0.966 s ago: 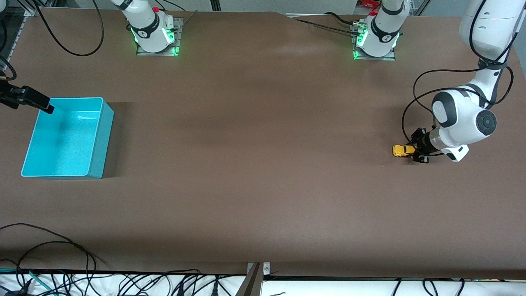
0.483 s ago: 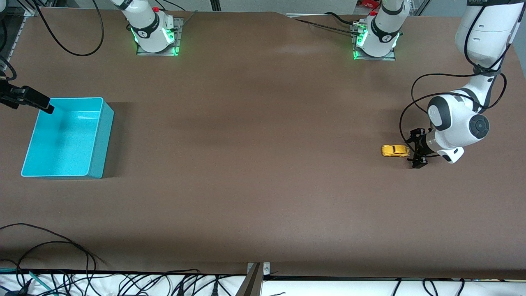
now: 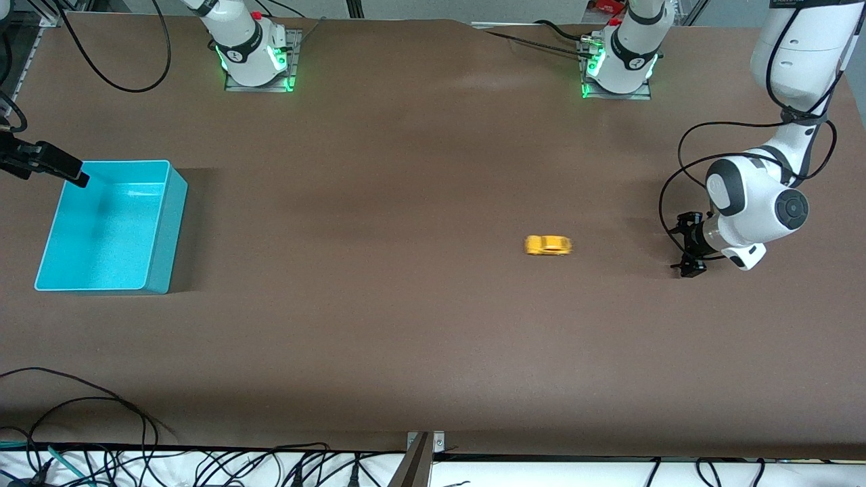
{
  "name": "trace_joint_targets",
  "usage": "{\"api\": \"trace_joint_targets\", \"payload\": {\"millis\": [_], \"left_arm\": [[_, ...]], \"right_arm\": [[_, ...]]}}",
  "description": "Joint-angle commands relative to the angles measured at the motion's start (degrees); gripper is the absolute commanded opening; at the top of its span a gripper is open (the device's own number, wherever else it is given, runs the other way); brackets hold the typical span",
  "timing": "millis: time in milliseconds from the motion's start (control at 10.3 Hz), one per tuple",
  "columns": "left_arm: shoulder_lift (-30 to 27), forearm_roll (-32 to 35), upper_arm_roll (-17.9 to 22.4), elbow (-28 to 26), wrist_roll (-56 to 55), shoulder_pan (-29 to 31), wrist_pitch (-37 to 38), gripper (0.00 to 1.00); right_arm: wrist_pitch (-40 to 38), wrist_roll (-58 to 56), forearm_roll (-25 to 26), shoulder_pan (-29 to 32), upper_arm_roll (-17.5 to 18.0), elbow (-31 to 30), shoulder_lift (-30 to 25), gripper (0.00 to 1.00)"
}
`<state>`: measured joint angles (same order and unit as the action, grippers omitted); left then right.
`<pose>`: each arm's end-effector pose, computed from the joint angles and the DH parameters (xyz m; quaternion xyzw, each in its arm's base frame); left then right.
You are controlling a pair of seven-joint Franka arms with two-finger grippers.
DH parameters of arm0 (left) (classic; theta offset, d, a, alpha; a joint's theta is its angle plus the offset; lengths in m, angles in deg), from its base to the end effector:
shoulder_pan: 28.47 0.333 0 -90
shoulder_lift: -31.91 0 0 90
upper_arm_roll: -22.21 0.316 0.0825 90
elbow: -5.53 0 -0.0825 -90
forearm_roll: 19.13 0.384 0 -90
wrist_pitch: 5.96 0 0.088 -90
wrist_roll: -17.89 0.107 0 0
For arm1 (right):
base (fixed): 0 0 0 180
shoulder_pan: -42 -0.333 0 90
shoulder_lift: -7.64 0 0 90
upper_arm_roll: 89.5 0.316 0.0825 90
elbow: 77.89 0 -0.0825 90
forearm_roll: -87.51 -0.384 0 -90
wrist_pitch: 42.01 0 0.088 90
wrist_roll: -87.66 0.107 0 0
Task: Wind up and store yellow beetle car
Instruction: 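Raise the left gripper away while the car rolls beside the bin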
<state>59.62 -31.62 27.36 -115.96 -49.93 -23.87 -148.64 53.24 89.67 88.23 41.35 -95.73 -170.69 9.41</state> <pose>0.5545 0.0974 0.1716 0.7209 0.6898 -0.0666 0.0087 0.5681 -0.0558 0.5921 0.9978 -0.0656 0.0058 0.0081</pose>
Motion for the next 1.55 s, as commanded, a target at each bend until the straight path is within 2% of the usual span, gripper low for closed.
{"api": "trace_joint_targets", "payload": {"millis": [0,193,483,870,1159,1353,1449], "left_arm": [[-5.38,1.76,-0.05,1.06,1.28,-0.11,5.38,0.99],[-6.70,1.77,-0.32,6.58,5.40,-0.38,14.23,0.98],[-6.71,2.11,-1.46,19.31,15.48,-0.73,27.16,0.98],[-6.97,6.68,-6.29,30.84,28.83,-0.64,33.43,0.99],[-7.06,6.86,-7.44,37.52,43.16,-0.55,39.48,1.00],[-7.06,6.86,-7.18,43.32,51.69,-0.55,44.93,1.00],[-7.06,6.86,-7.35,44.13,56.08,-0.64,47.74,1.00]], "right_arm": [[-1.20,-0.69,-1.07,0.57,0.17,1.22,-0.01,1.00],[-1.20,-0.69,-1.07,0.57,0.17,1.22,-0.01,1.00],[-1.81,-0.69,-1.07,0.22,0.61,1.13,0.34,1.00],[-1.90,-0.60,-1.16,0.13,0.61,1.13,0.96,1.00],[-2.17,-0.42,-1.24,0.21,0.61,0.96,1.22,1.00],[-2.52,6.65,-1.16,0.39,0.53,0.87,3.76,1.00],[-2.52,12.00,-1.16,0.13,0.61,0.70,5.08,1.00]]}}
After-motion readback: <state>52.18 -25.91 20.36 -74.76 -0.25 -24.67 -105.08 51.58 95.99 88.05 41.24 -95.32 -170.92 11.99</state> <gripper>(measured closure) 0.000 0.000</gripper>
